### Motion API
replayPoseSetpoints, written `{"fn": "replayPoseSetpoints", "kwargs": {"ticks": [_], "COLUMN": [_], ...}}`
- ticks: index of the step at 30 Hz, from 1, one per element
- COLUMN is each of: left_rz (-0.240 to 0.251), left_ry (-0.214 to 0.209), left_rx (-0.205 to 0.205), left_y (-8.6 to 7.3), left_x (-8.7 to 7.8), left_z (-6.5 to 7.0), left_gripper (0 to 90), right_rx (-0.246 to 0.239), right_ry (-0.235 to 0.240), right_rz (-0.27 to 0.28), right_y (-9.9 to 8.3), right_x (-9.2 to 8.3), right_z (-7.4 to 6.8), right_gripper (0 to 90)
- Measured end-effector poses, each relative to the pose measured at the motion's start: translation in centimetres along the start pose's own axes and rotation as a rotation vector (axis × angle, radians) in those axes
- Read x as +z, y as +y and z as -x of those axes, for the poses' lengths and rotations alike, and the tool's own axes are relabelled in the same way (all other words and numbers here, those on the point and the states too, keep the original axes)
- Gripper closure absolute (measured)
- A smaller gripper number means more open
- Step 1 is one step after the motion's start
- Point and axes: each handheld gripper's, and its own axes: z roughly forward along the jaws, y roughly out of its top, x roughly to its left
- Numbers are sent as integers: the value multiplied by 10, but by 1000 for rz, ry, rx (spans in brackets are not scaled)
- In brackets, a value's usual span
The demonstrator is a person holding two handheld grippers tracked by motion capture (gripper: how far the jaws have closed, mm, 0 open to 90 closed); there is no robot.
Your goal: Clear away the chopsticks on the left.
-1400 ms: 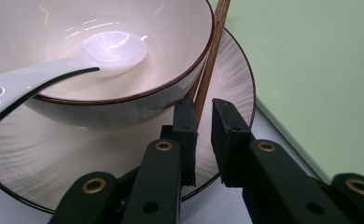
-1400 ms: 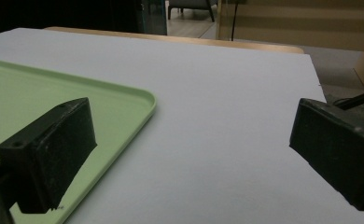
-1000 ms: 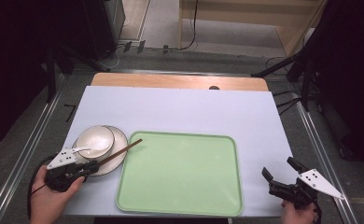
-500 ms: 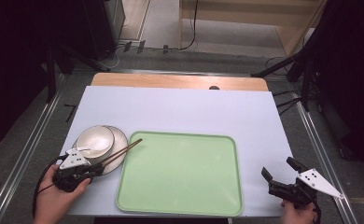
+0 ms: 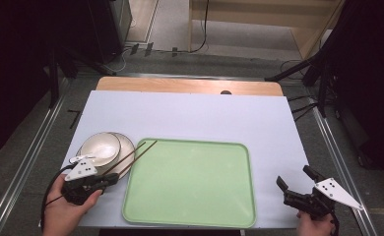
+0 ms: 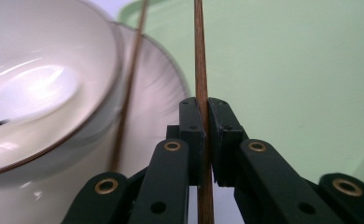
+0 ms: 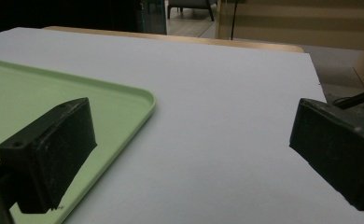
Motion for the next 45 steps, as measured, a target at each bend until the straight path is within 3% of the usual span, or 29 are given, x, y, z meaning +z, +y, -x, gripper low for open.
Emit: {"fn": "replayPoseSetpoints", "kwargs": {"ticks": [4,9,12,14,16,23,26,29,31,34,41,45], "left_rz": [10,3,-12,-21,-37,-51,-51,-18,-10,-5,-25,-39], "left_ry": [-35,-90,-93,-89,-82,-66,-64,-50,-41,-67,-73,-82], "left_rx": [-15,-66,-73,-74,-101,-109,-114,-135,-121,-92,-48,-57], "left_y": [4,14,15,14,10,7,6,10,17,30,49,54], "left_x": [12,47,61,63,70,75,76,73,74,80,111,121], "left_z": [12,35,44,45,44,44,44,43,43,48,58,58], "left_gripper": [856,856,854,854,854,847,742,726,783,893,900,900], "right_rx": [-1,-6,-4,-3,-7,-2,-1,-2,0,0,2,3], "right_ry": [1,-1,0,0,-1,-3,-4,-5,-6,-10,-12,-13], "right_rz": [1,-3,-2,-2,3,3,4,5,4,2,3,4], "right_y": [0,0,0,1,0,0,0,0,0,1,1,0], "right_x": [0,1,1,0,-1,-1,-2,-2,-2,-1,-1,-1], "right_z": [0,-1,-1,-1,0,2,2,1,1,1,1,2], "right_gripper": [3,3,3,3,3,3,3,3,3,3,3,3]}}
